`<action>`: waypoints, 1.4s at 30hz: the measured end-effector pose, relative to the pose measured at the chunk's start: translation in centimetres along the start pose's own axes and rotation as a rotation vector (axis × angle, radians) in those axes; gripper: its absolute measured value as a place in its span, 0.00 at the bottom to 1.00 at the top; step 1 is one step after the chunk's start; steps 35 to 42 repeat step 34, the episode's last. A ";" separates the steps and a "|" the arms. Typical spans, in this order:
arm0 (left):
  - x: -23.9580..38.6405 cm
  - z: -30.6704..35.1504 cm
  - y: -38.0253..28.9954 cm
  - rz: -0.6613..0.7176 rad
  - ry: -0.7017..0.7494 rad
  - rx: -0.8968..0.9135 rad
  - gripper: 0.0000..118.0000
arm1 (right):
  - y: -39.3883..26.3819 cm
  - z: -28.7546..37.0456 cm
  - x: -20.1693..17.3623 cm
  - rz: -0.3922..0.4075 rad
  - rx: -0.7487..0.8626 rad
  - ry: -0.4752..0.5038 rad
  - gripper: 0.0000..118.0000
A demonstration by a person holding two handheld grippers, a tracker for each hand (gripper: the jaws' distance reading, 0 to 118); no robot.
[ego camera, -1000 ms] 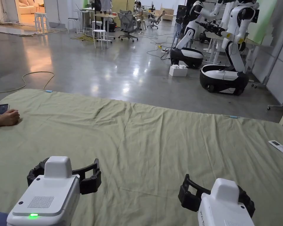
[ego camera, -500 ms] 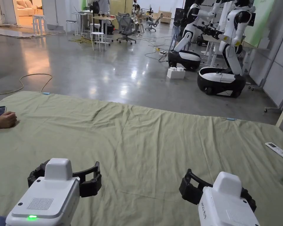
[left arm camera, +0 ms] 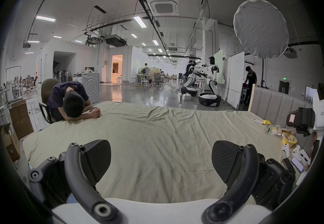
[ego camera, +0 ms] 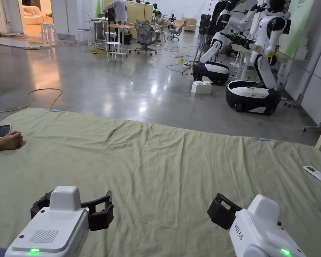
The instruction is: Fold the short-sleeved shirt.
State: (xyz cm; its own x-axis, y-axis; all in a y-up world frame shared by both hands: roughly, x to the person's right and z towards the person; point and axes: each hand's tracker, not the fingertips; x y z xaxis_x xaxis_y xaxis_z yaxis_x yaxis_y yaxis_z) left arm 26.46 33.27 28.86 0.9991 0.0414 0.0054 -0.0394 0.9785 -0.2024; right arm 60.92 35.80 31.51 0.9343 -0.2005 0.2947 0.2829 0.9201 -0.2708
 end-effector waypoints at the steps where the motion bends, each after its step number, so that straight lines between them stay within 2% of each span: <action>1: 0.0 0.0 0.0 0.001 0.002 -0.002 0.97 | 0.0 0.0 0.0 0.006 -0.002 0.001 1.00; 6: 0.2 -0.2 0.1 0.006 0.007 -0.006 0.97 | -0.8 -0.2 -0.4 0.064 -0.016 -0.045 1.00; 10: 0.3 -0.3 0.2 0.003 0.007 -0.010 0.97 | -0.7 0.2 -0.6 0.071 -0.023 -0.054 1.00; 16: 0.2 -0.5 0.3 -0.001 0.000 -0.012 0.97 | -1.0 -0.5 -1.0 0.124 -0.029 -0.087 1.00; 42: 0.3 -0.8 -0.4 0.005 -0.025 -0.032 0.97 | -0.8 -0.6 0.0 0.082 -0.039 -0.066 1.00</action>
